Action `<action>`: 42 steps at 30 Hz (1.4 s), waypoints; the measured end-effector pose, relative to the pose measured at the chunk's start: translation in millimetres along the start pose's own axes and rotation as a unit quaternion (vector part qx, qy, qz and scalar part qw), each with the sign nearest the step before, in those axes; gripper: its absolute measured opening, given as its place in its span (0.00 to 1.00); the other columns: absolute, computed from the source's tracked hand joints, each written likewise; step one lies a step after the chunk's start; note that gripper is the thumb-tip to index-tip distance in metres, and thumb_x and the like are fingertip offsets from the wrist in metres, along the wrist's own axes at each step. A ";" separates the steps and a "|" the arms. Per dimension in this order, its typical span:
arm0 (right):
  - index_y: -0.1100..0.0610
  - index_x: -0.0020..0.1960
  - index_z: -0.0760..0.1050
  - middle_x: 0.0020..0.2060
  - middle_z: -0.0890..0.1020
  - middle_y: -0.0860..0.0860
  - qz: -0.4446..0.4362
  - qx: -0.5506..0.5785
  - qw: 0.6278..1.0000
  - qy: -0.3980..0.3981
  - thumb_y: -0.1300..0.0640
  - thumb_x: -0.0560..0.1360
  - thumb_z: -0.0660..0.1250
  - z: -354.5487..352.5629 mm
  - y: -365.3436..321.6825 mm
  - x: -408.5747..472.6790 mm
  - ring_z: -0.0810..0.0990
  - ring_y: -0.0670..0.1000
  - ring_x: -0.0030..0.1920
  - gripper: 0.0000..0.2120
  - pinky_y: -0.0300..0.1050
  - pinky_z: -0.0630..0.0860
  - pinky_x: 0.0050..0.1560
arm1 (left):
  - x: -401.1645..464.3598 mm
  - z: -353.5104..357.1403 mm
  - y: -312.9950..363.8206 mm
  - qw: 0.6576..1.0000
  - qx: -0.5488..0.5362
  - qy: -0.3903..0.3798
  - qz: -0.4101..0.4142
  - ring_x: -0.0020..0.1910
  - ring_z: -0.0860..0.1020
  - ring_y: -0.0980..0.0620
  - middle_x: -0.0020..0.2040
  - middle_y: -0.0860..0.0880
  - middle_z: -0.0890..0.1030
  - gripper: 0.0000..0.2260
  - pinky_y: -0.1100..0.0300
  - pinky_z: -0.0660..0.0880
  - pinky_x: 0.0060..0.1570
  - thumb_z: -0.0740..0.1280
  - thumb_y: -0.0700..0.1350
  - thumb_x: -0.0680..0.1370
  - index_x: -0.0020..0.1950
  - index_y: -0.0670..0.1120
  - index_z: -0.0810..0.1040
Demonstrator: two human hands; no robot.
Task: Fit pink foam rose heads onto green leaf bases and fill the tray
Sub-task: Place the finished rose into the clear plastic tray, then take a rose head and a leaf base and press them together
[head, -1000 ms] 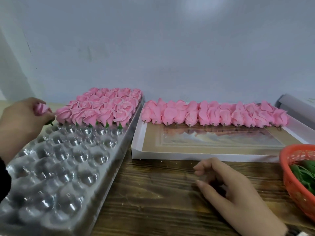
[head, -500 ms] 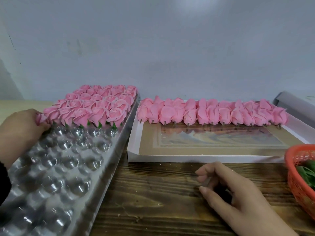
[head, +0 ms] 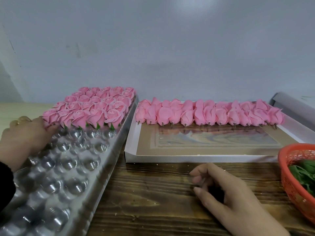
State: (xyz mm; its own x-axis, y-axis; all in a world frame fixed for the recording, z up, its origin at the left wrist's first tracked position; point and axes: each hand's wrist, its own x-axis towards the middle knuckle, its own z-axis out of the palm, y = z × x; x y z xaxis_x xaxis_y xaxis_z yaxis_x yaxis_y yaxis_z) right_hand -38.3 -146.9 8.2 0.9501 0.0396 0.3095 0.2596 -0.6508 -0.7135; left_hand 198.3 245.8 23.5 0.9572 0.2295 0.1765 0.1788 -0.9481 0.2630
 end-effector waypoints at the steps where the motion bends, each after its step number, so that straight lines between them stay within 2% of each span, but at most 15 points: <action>1: 0.40 0.50 0.72 0.47 0.77 0.39 -0.001 0.004 1.000 -0.002 0.53 0.68 0.68 -0.4 0.4 0.1 0.78 0.44 0.42 0.14 0.28 0.70 0.41 | -2.2 -3.6 3.4 1.000 -0.014 -0.013 -0.007 0.51 0.75 0.33 0.51 0.35 0.77 0.25 0.42 0.73 0.55 0.60 0.63 0.73 0.57 0.44 0.75; 4: 0.42 0.45 0.73 0.47 0.77 0.40 -0.007 0.000 1.000 -0.009 0.60 0.71 0.70 -1.5 1.3 -1.2 0.77 0.45 0.42 0.14 0.30 0.71 0.41 | -11.9 -12.0 12.1 0.999 0.010 -0.002 -0.044 0.55 0.73 0.30 0.55 0.31 0.75 0.27 0.39 0.71 0.56 0.63 0.60 0.75 0.63 0.42 0.67; 8: 0.43 0.46 0.72 0.47 0.76 0.38 -0.013 0.000 1.000 -0.014 0.61 0.71 0.69 -1.8 -1.1 -1.9 0.77 0.45 0.43 0.13 0.30 0.71 0.42 | -28.6 -26.1 25.7 0.997 -0.030 0.047 -0.057 0.50 0.73 0.28 0.54 0.29 0.73 0.29 0.37 0.72 0.51 0.69 0.55 0.72 0.63 0.37 0.66; 11: 0.44 0.46 0.72 0.43 0.77 0.39 -0.020 -0.009 1.000 -0.010 0.60 0.72 0.68 -1.6 -0.7 -3.0 0.76 0.43 0.45 0.12 0.28 0.69 0.44 | -51.7 -41.4 51.5 0.987 -0.097 0.127 0.012 0.54 0.71 0.28 0.60 0.30 0.70 0.28 0.36 0.71 0.53 0.69 0.49 0.71 0.67 0.41 0.66; 14: 0.45 0.47 0.73 0.41 0.78 0.41 -0.023 -0.006 1.000 -0.009 0.60 0.72 0.68 -2.0 -2.2 -4.0 0.76 0.42 0.46 0.11 0.28 0.69 0.46 | -81.8 -54.6 90.2 0.964 -0.136 0.192 0.122 0.59 0.70 0.32 0.60 0.31 0.70 0.18 0.42 0.68 0.60 0.69 0.40 0.73 0.61 0.38 0.73; 17: 0.45 0.46 0.72 0.41 0.77 0.42 -0.027 0.000 1.000 -0.010 0.61 0.72 0.68 -3.0 -4.4 -4.4 0.76 0.41 0.45 0.12 0.28 0.69 0.45 | -102.3 -54.7 125.7 0.957 -0.143 0.165 0.191 0.59 0.70 0.37 0.57 0.35 0.72 0.12 0.49 0.66 0.59 0.66 0.38 0.74 0.57 0.39 0.76; 19: 0.45 0.46 0.72 0.41 0.77 0.42 -0.029 0.010 0.999 -0.013 0.62 0.72 0.68 -5.1 -5.6 -4.3 0.75 0.41 0.45 0.12 0.28 0.69 0.44 | -109.7 -50.2 147.1 0.952 -0.159 0.142 0.220 0.55 0.72 0.40 0.52 0.39 0.73 0.09 0.53 0.67 0.54 0.65 0.37 0.75 0.54 0.39 0.77; 23: 0.43 0.45 0.71 0.41 0.77 0.42 -0.017 0.018 0.999 -0.030 0.61 0.73 0.67 -6.0 -5.1 -3.8 0.75 0.41 0.46 0.13 0.27 0.69 0.45 | -113.6 -30.8 184.5 0.947 -0.201 0.086 0.236 0.43 0.73 0.45 0.43 0.43 0.76 0.03 0.56 0.68 0.41 0.63 0.37 0.74 0.44 0.41 0.76; 26: 0.41 0.43 0.70 0.40 0.78 0.43 -0.008 0.032 0.999 -0.017 0.61 0.72 0.67 -5.0 -3.0 -2.3 0.76 0.43 0.43 0.14 0.28 0.70 0.44 | -104.1 -11.6 205.1 0.952 -0.200 0.045 0.226 0.39 0.71 0.48 0.38 0.45 0.75 0.03 0.57 0.61 0.34 0.63 0.35 0.73 0.41 0.41 0.75; 28: 0.40 0.42 0.70 0.44 0.77 0.41 0.003 0.042 0.999 -0.021 0.58 0.72 0.66 -4.1 -1.8 -1.6 0.76 0.43 0.42 0.12 0.28 0.70 0.44 | -94.6 0.5 213.0 0.963 -0.153 0.027 0.219 0.41 0.73 0.45 0.40 0.44 0.75 0.03 0.58 0.63 0.37 0.63 0.36 0.74 0.42 0.40 0.75; 30: 0.38 0.42 0.69 0.48 0.75 0.38 0.004 0.046 0.999 -0.022 0.53 0.70 0.65 -3.8 -0.7 -0.8 0.76 0.42 0.43 0.09 0.27 0.70 0.44 | -84.5 11.4 215.7 0.970 0.015 0.054 0.237 0.44 0.75 0.44 0.43 0.44 0.77 0.05 0.57 0.66 0.40 0.62 0.40 0.76 0.45 0.41 0.77; 32: 0.37 0.41 0.68 0.49 0.74 0.35 0.001 0.038 0.999 -0.023 0.51 0.69 0.64 -4.2 -0.2 0.2 0.75 0.40 0.43 0.08 0.26 0.69 0.44 | -78.6 19.3 216.1 0.947 0.193 0.085 0.241 0.47 0.76 0.46 0.46 0.46 0.77 0.09 0.58 0.65 0.42 0.60 0.45 0.77 0.48 0.44 0.78; 33: 0.36 0.41 0.68 0.50 0.72 0.34 0.000 0.033 0.999 -0.025 0.51 0.70 0.64 -4.1 0.5 0.6 0.75 0.39 0.44 0.10 0.25 0.68 0.44 | -76.1 22.7 216.1 0.938 0.233 0.094 0.237 0.48 0.76 0.46 0.47 0.47 0.78 0.09 0.58 0.65 0.44 0.59 0.46 0.77 0.49 0.45 0.78; 36: 0.33 0.39 0.67 0.51 0.72 0.36 0.004 0.032 0.999 -0.031 0.53 0.71 0.66 -3.8 1.4 2.4 0.75 0.39 0.43 0.14 0.25 0.68 0.43 | -68.1 33.7 218.1 0.926 0.275 0.103 0.238 0.51 0.76 0.47 0.50 0.48 0.79 0.09 0.57 0.66 0.51 0.60 0.47 0.78 0.50 0.47 0.78; 42: 0.33 0.44 0.66 0.50 0.73 0.36 0.027 0.040 0.999 -0.020 0.46 0.65 0.61 0.0 1.0 3.9 0.75 0.39 0.41 0.10 0.27 0.69 0.44 | -58.1 43.6 226.7 0.922 0.285 0.115 0.235 0.49 0.77 0.48 0.47 0.49 0.80 0.08 0.56 0.64 0.55 0.60 0.45 0.77 0.48 0.48 0.79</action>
State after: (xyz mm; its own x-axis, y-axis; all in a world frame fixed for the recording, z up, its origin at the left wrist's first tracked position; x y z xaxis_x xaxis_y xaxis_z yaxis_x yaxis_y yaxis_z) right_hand -34.4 -147.4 8.7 0.9688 0.0370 0.2452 0.2191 -0.5909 -0.7764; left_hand 193.2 7.9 31.5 0.8975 -0.2575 0.3579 -0.0902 -0.9018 -0.4227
